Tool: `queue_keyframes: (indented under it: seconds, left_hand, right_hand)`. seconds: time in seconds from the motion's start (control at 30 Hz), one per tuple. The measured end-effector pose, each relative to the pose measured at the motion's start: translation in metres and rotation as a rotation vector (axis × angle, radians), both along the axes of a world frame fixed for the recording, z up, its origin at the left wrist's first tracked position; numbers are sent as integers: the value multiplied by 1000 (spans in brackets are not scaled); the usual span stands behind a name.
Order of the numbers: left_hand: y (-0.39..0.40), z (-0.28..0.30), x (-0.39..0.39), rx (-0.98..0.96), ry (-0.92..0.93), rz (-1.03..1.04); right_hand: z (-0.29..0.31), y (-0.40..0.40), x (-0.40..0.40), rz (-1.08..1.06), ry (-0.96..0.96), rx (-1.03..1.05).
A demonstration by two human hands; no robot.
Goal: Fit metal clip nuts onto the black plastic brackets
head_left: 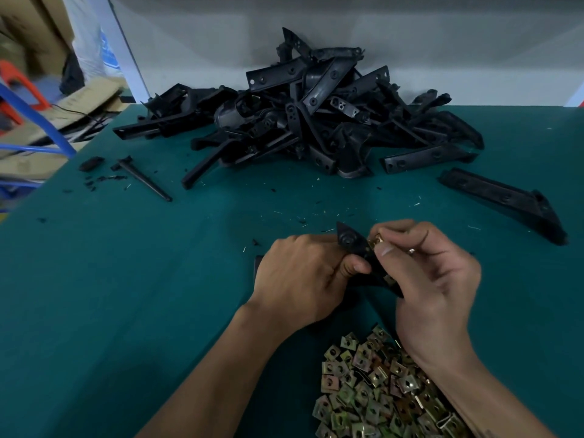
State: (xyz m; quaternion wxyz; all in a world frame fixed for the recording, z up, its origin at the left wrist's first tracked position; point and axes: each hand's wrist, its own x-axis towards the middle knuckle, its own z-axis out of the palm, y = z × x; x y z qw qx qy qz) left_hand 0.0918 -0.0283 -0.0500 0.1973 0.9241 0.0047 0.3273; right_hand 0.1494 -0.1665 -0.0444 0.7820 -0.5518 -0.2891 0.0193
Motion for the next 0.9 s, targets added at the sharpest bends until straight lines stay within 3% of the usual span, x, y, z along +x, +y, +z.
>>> queue_keyframes:
  seconds: [0.33,0.73,0.9]
  left_hand:
    - [1,-1,3,-8,17,-32]
    - [2,-2,2,-7,34,7]
    - [2,-3,2,7,-43,-35]
  right_hand:
    - [-1,0,4,-36,-29,-93]
    - [2,-3,9,-19,-252,-153]
    - [1,-3,8,-31,-261,-152]
